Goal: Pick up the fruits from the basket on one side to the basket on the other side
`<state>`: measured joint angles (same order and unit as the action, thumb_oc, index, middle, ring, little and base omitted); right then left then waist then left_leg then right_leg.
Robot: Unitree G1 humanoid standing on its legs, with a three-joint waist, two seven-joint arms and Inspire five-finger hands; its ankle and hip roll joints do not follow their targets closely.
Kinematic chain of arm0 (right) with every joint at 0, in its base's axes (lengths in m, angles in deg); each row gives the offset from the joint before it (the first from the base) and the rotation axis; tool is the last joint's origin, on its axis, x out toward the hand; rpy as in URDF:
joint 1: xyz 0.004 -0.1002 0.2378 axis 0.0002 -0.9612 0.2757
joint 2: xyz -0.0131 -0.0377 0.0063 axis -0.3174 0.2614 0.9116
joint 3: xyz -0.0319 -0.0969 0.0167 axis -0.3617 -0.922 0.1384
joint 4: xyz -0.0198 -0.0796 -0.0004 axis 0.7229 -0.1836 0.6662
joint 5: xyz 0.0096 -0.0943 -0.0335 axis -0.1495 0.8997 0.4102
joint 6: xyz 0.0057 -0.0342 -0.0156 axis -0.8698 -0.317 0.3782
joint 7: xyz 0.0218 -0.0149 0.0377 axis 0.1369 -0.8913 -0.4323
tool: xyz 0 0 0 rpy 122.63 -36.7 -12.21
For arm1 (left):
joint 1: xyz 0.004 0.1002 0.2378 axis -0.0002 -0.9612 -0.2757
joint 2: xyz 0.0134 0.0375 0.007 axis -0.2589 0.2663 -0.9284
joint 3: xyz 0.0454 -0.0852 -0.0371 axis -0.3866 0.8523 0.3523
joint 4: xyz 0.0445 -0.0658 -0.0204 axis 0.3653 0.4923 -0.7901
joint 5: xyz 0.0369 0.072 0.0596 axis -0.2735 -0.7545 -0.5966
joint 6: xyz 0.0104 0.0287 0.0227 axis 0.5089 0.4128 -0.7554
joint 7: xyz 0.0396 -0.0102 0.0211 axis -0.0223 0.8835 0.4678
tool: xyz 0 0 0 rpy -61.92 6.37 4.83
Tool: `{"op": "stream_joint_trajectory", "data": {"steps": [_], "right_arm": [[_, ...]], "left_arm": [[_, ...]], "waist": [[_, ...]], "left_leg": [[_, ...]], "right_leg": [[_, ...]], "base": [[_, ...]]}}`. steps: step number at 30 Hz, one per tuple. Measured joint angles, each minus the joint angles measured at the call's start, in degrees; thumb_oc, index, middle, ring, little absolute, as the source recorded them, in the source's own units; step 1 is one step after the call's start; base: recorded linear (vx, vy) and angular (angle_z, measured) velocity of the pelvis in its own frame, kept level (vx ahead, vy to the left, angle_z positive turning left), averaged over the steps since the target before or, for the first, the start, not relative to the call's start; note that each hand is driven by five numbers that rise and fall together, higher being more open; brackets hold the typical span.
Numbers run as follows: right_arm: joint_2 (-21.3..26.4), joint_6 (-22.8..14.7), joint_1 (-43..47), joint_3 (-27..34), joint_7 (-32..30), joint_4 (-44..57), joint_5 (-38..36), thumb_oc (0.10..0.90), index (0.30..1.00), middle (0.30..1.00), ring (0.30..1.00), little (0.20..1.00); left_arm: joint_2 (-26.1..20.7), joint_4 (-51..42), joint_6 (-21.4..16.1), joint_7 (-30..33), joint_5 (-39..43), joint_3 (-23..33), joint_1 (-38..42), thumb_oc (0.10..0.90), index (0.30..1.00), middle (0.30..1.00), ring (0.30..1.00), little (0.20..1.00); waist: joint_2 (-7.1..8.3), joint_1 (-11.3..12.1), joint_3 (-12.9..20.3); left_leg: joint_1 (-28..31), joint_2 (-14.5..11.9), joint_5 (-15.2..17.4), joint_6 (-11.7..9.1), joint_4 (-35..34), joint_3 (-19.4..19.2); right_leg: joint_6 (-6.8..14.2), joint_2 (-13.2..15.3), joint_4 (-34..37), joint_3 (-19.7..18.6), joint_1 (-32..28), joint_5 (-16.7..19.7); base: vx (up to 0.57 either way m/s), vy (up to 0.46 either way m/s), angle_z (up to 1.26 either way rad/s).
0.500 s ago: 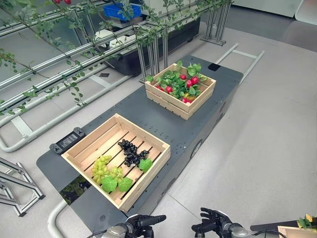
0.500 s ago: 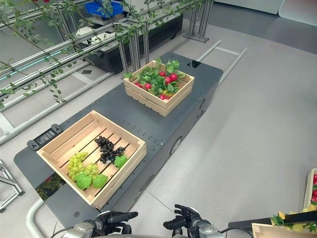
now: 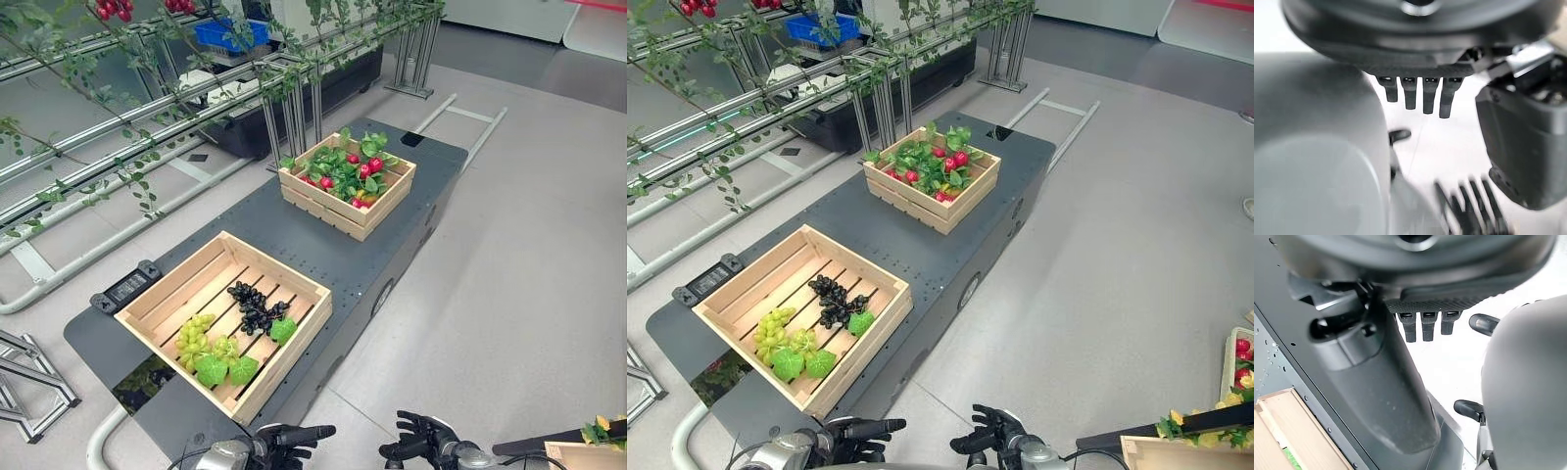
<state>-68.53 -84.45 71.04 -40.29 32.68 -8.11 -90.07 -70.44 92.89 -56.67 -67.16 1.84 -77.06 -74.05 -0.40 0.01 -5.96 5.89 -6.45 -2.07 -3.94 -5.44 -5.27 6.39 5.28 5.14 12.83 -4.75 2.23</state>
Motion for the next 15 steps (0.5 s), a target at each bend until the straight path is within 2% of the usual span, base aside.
{"op": "stream_joint_trajectory", "data": {"steps": [3, 7, 12, 15], "right_arm": [[0.4, 0.7, 0.1, -0.1, 0.1, 0.3, 0.3, 0.8, 0.9, 0.9, 0.9, 0.9], [1.8, 1.3, 0.0, -0.6, 1.6, 0.4, 0.3, 0.8, 0.9, 0.9, 0.9, 0.9], [3.8, 2.1, -1.3, -0.5, 1.8, 3.3, 0.3, 0.8, 0.9, 0.9, 0.9, 0.9], [4.2, 2.2, -3.5, -0.3, 1.7, 5.1, -0.1, 0.8, 0.9, 0.9, 0.9, 0.9]], "left_arm": [[-2.5, -6.6, 0.0, -4.8, 0.1, -2.6, 0.1, 0.8, 0.9, 0.9, 0.9, 0.9], [-5.1, -14.7, -0.9, -7.2, 0.8, -5.0, 1.0, 0.8, 0.9, 0.9, 0.9, 0.9], [-7.5, -26.3, -1.9, -3.7, 5.2, -2.8, 1.1, 0.8, 0.9, 0.9, 0.9, 0.9], [-7.9, -30.7, -3.2, -0.4, 6.3, -0.8, 1.6, 0.8, 0.9, 0.9, 0.9, 0.9]], "waist": [[-0.19, -0.6, 0.0], [-0.83, -0.7, -0.2], [-1.77, 0.2, -0.6], [-2.07, 0.6, -0.4]], "left_leg": [[0.2, 0.0, 0.0, 0.0, 0.0, 0.0], [0.3, -0.3, 0.2, 0.3, 0.0, 0.2], [0.0, -0.6, 0.1, 0.2, 0.0, 0.5], [-1.6, -0.8, -0.7, 0.3, -0.1, -1.4]], "right_leg": [[0.0, 0.0, 0.0, 0.0, -0.4, 0.0], [-0.1, -0.2, 0.2, 0.3, -0.7, -0.1], [-0.3, -0.5, 0.2, 1.2, -0.8, -0.2], [-0.1, 0.3, 0.0, 4.6, -1.0, -0.5]], "base": [[0.02, -0.033, 0.0], [0.07, -0.088, 0.03], [0.05, -0.053, 0.1], [0.01, 0.02, 0.53]]}}
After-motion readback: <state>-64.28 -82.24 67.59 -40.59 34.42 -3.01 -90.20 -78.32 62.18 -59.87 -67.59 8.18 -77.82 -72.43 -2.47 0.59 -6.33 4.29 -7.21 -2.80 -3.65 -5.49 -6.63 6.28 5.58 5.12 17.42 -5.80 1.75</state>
